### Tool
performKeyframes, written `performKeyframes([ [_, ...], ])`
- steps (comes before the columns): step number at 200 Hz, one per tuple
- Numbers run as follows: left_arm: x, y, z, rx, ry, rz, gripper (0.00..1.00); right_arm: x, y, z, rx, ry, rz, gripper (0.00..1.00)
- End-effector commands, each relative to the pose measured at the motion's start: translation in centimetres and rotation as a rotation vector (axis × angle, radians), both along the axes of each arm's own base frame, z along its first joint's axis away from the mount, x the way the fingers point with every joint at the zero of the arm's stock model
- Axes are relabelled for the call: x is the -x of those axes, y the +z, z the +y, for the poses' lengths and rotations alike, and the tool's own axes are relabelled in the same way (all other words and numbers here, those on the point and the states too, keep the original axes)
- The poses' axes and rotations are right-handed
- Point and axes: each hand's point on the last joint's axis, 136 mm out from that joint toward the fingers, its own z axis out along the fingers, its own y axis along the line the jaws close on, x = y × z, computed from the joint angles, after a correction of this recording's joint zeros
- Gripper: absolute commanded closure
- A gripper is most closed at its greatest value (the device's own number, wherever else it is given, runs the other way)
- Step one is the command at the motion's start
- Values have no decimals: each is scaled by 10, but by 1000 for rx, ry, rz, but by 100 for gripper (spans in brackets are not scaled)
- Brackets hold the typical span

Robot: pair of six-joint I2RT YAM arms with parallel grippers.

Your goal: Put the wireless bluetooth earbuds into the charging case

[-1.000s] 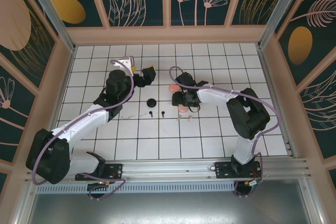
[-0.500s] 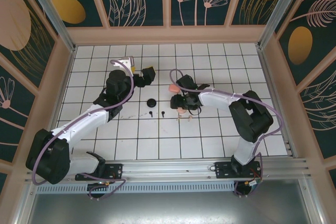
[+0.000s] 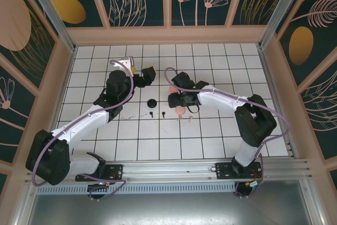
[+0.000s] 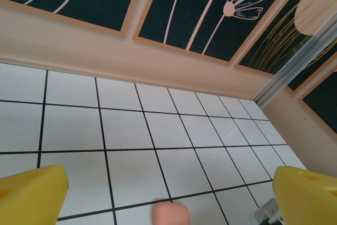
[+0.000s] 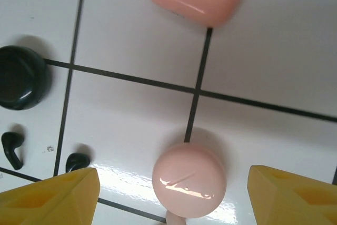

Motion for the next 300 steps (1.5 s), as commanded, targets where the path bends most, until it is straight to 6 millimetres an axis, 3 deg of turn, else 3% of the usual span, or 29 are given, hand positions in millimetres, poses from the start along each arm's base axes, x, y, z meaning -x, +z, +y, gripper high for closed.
performKeyframes([
  [1, 4, 28, 6, 49, 14, -69, 1, 5, -15, -8, 144, 138, 15, 25],
  [72, 16, 45, 15, 58, 22, -132, 1, 11, -42, -6, 199, 223, 77, 26],
  [186, 18, 42, 10, 62, -4, -123, 1, 15, -70, -7, 229, 243, 137, 34],
  [222, 18, 42, 9, 62, -12, -119, 1, 13, -71, -13, 238, 223, 150, 48],
  [249, 18, 44, 9, 63, -13, -124, 1, 9, -69, -23, 232, 138, 157, 53],
  [282, 18, 45, 8, 68, -17, -126, 1, -7, -64, -58, 202, -167, 173, 56],
  [300, 18, 45, 8, 69, -20, -126, 1, -7, -60, -63, 101, -280, 187, 56],
])
